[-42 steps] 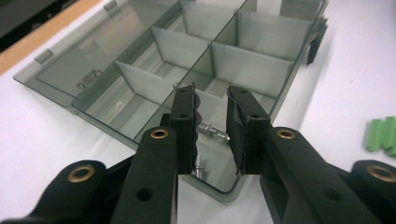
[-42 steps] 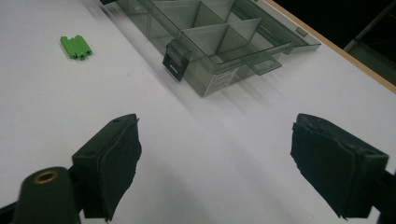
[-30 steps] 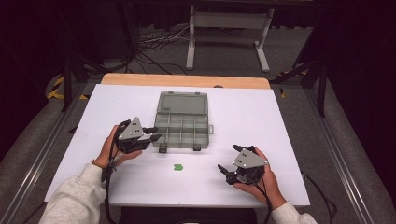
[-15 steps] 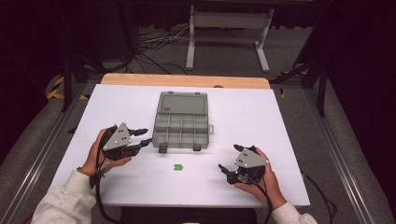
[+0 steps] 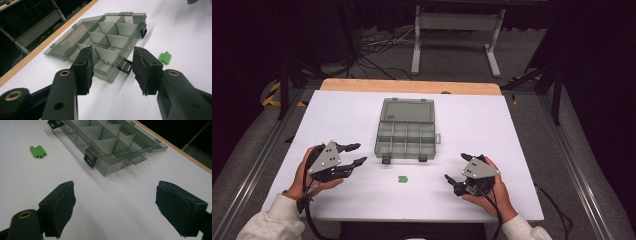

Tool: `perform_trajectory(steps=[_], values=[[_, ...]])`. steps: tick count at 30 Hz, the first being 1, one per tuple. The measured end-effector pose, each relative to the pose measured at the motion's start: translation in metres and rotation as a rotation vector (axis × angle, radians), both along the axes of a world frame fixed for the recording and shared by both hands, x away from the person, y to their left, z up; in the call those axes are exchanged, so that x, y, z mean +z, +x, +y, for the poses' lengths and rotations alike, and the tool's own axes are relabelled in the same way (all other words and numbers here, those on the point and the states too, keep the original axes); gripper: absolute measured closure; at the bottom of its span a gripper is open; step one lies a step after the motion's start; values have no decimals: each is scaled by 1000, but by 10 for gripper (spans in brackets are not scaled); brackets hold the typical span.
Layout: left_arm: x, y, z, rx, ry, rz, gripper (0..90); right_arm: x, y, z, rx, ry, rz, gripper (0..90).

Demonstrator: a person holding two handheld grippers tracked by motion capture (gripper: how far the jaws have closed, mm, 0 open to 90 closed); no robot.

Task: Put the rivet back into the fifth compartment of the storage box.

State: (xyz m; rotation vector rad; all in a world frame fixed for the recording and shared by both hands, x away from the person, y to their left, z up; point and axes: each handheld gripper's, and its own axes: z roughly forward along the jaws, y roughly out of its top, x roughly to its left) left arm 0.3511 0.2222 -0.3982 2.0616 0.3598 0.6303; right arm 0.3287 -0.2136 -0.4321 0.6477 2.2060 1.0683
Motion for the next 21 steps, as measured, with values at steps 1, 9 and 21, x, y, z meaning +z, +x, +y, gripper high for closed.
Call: perform_trajectory(steps=[1,9,21], values=[[-1,-2,2,8,-1,-5,501,0,0,0,3,1,2,163],[-8,-12,12,56,-16,10,418,3,6,-1,19,65,34,165],[-24,-30,21,91,-67,52,163,5,10,2,22,94,44,165]])
